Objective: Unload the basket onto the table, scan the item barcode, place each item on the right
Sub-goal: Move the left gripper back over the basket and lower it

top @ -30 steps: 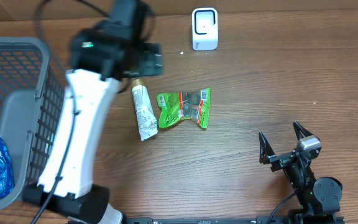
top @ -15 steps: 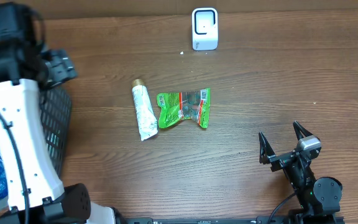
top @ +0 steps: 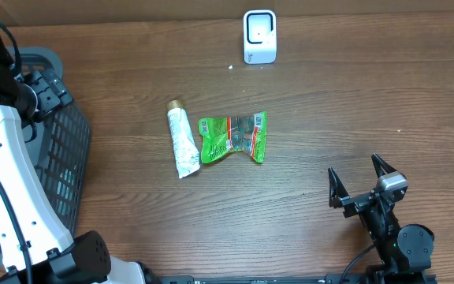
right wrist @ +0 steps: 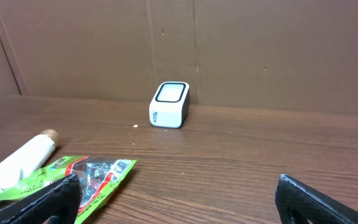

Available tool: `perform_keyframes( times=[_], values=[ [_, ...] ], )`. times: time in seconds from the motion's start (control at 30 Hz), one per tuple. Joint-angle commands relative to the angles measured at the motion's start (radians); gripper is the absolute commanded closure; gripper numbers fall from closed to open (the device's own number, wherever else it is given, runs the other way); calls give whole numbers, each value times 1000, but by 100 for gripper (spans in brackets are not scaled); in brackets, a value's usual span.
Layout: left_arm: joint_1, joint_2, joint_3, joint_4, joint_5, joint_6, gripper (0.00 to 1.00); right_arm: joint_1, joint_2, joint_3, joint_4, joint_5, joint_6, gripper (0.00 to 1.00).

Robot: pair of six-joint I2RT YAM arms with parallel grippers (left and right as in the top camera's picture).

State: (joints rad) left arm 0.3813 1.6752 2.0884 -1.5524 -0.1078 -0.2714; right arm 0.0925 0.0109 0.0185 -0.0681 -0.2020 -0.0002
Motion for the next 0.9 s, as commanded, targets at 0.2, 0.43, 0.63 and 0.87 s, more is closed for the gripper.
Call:
perform_keyframes(
  times=[0.2, 0.43, 0.63, 0.87],
  values=[
    [-4, 51, 14, -2, 31, 26, 11, 5, -8, -11, 6, 3, 3, 0],
    [-33, 58, 14, 17, 26, 26, 14, 5, -8, -11, 6, 3, 3, 0],
    [-64, 59, 14, 17, 4, 40, 13, 5, -8, -11, 6, 3, 3, 0],
    [-73, 64, 14, 16, 1, 40, 13, 5, -8, -11, 6, 3, 3, 0]
  ],
)
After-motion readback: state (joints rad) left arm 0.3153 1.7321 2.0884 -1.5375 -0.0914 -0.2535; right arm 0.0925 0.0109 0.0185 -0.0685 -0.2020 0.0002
